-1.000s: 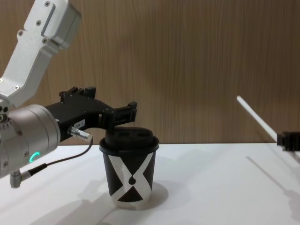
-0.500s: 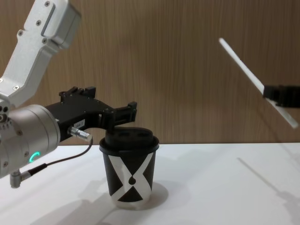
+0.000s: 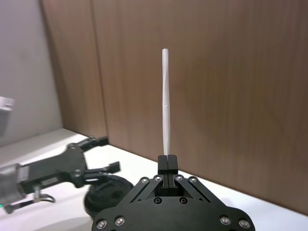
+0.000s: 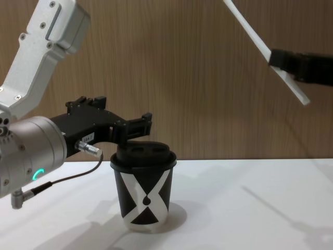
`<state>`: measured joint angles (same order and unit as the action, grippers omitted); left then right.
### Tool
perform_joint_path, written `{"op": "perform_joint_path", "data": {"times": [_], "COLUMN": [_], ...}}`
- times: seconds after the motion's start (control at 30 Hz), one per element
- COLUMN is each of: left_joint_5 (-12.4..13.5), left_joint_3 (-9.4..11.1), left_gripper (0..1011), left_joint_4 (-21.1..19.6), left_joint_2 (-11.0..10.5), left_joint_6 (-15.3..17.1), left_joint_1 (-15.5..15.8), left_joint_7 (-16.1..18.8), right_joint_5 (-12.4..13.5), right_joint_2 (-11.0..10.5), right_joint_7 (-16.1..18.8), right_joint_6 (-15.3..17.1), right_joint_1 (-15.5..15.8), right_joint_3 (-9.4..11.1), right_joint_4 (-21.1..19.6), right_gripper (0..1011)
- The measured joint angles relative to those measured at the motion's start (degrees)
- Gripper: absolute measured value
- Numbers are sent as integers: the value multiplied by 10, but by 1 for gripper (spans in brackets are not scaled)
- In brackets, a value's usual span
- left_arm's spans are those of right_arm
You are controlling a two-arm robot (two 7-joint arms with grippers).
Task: Pick up the straw with one hand, pass it to the other hand, and insert it into the cup.
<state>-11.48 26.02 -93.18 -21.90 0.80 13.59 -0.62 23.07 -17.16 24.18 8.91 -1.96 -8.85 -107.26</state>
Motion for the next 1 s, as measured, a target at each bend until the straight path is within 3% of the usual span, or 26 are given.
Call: {"op": "perform_joint_path", "data": {"times": [0.5,1.0], "left_joint_5": [0,0], "left_joint_3": [0,0], "left_gripper": [1003,1003], "left_joint_4": [0,0], "left_joint_2": [0,0], "left_joint_6": [0,0], "left_joint_1": [0,0], "left_joint_7": [0,0], "right_joint_5": [27,25], "right_joint_2": [-18,-15], "right_joint_7": [104,110], "right_joint_6": [-78,-97], "right_joint_1": [-28,-42], "right_joint_3": [-37,-57], "right_joint_4": [28,47], "right_gripper": [0,0]}}
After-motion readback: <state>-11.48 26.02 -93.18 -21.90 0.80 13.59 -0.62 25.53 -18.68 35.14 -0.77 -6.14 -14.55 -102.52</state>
